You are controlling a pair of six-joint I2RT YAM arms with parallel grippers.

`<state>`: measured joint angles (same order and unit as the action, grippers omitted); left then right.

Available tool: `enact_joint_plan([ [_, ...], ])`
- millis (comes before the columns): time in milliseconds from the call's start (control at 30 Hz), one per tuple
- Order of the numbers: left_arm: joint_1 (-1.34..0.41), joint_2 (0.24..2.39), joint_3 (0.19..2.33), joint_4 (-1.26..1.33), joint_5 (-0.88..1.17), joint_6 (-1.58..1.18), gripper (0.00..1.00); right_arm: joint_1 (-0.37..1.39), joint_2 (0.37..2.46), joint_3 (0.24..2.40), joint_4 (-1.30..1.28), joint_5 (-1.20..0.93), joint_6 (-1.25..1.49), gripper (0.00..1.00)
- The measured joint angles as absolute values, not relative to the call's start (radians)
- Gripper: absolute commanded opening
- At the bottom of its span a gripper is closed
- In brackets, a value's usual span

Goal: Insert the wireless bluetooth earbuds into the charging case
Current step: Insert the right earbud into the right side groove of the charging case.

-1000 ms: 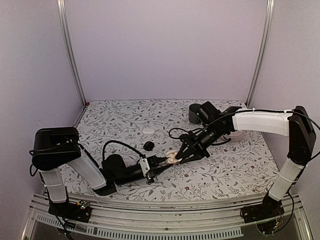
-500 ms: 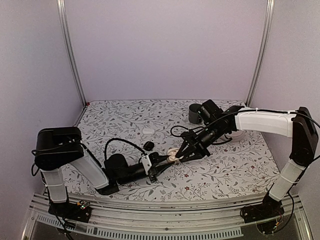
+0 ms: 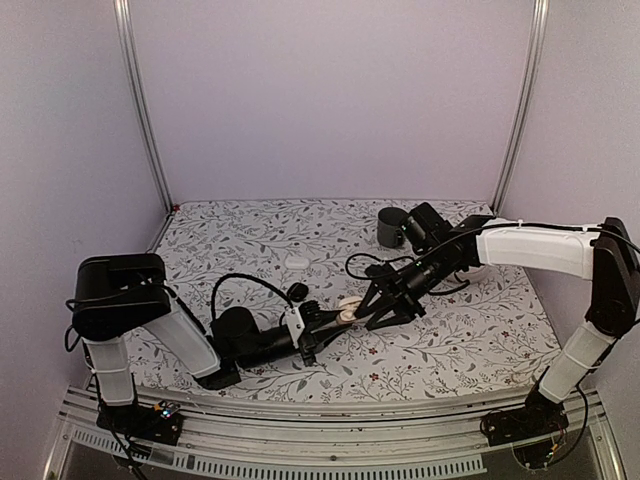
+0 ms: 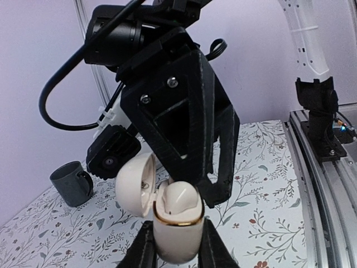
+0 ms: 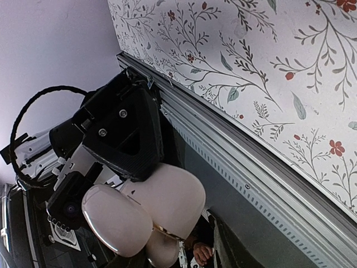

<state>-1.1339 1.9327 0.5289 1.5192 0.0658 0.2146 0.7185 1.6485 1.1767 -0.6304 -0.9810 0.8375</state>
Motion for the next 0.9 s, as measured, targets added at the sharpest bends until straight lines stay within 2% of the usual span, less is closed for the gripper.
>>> enact_joint_plan([
  [533, -1.134, 1.942, 0.543, 1.52, 0.07, 0.178, 0.0, 0.719, 1.589, 1.177, -0.63, -0.951, 0.77, 0.53],
  [900, -1.134, 1.942, 0.543, 1.52, 0.07, 0.169, 0.0, 0.719, 1.536, 1.165, -0.648, -0.912, 0.741, 0.55],
])
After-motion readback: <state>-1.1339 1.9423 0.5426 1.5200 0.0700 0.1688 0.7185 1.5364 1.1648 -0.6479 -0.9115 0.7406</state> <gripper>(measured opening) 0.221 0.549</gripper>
